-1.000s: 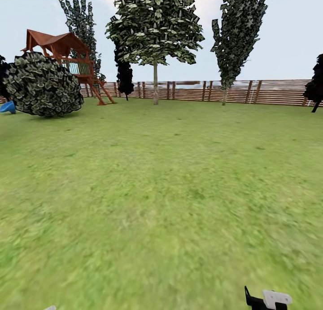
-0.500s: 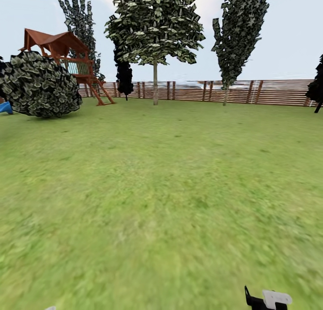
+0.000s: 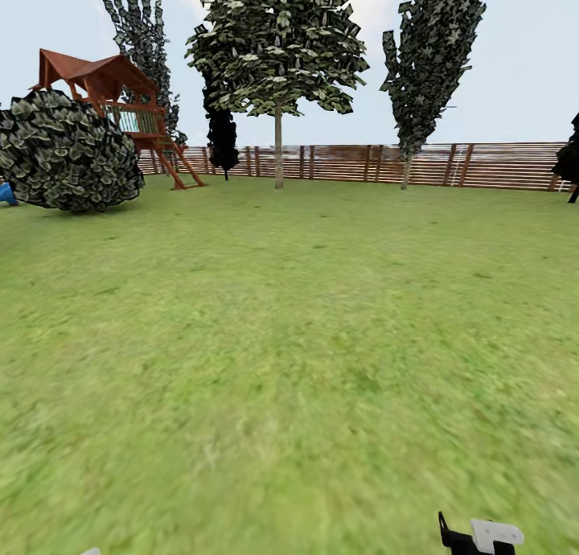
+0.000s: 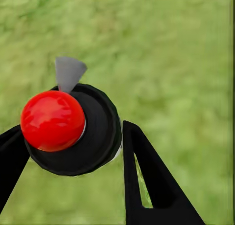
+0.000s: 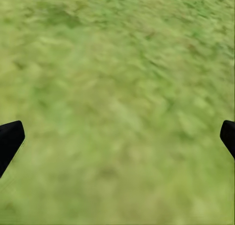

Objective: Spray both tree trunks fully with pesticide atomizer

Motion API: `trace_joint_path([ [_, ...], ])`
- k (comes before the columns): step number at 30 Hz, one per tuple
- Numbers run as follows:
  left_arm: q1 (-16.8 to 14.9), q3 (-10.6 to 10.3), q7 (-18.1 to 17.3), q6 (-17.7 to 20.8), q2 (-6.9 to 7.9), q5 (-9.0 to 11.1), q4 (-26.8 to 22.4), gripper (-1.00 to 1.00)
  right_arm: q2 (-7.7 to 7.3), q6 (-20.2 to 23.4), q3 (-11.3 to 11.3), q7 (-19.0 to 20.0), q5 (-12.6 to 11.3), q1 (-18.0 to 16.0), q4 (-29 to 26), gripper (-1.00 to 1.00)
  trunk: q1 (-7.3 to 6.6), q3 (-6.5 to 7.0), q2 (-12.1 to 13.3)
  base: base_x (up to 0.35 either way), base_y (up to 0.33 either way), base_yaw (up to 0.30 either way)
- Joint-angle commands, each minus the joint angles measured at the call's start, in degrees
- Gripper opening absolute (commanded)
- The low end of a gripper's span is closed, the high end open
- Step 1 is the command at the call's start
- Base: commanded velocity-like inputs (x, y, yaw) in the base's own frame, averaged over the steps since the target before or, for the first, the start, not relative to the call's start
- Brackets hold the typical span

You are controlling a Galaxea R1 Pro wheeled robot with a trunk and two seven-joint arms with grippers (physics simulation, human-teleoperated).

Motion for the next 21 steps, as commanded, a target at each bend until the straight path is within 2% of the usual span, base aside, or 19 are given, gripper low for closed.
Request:
trace_joint_path([
  [1,0.0,0.0,-0.01,0.02,0.01,0.06,0.0,-1.0,0.0,0.01,0.0,-0.01,0.0,0.0,0.01,1.0,0.0,0.0,0.0,0.342,0.0,0.0],
  [21,0.0,0.0,-0.01,-0.1,0.02,0.51,0.0,-1.0,0.02,0.0,-0.02,0.0,0.0,0.01,0.0,1.0,0.0,0.0,0.0,0.342,0.0,0.0],
])
